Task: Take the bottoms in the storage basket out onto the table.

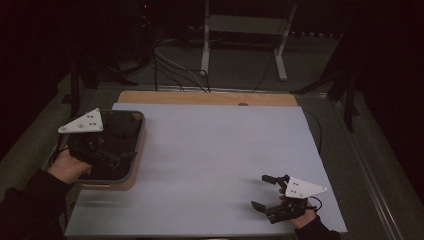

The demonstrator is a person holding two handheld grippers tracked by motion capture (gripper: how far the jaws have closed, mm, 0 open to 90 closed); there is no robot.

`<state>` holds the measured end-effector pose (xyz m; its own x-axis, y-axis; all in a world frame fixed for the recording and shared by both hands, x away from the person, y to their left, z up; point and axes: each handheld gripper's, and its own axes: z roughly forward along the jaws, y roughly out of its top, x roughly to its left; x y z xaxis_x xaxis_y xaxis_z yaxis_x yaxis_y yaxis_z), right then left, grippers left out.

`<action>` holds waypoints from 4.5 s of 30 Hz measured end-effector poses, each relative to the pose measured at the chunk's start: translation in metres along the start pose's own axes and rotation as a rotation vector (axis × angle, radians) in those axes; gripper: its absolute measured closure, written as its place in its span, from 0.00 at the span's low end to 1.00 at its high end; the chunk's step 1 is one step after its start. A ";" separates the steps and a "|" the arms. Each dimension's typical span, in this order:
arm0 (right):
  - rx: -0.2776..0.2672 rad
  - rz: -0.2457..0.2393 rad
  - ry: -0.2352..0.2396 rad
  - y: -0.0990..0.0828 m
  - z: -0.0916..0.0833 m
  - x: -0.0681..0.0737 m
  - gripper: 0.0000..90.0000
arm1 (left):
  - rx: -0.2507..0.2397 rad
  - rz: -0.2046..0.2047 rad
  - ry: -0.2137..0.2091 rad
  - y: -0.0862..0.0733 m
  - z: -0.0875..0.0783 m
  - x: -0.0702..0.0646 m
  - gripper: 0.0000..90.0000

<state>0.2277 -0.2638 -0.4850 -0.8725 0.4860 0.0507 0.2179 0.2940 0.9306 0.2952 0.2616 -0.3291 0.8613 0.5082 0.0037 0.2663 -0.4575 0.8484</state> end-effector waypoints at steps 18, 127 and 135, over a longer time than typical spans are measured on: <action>0.006 -0.001 0.018 0.000 0.002 0.002 0.11 | -0.005 -0.077 0.122 -0.012 -0.021 0.041 0.00; 0.015 0.001 0.033 -0.001 0.000 0.002 0.11 | 0.324 -0.338 0.256 -0.109 0.014 0.103 0.78; 0.014 0.003 0.031 -0.001 -0.001 0.002 0.11 | 0.274 -0.379 0.257 -0.103 0.004 0.103 0.80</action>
<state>0.2258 -0.2638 -0.4854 -0.8848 0.4614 0.0652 0.2267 0.3040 0.9253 0.3584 0.3582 -0.4180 0.5578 0.8215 -0.1179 0.6713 -0.3631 0.6461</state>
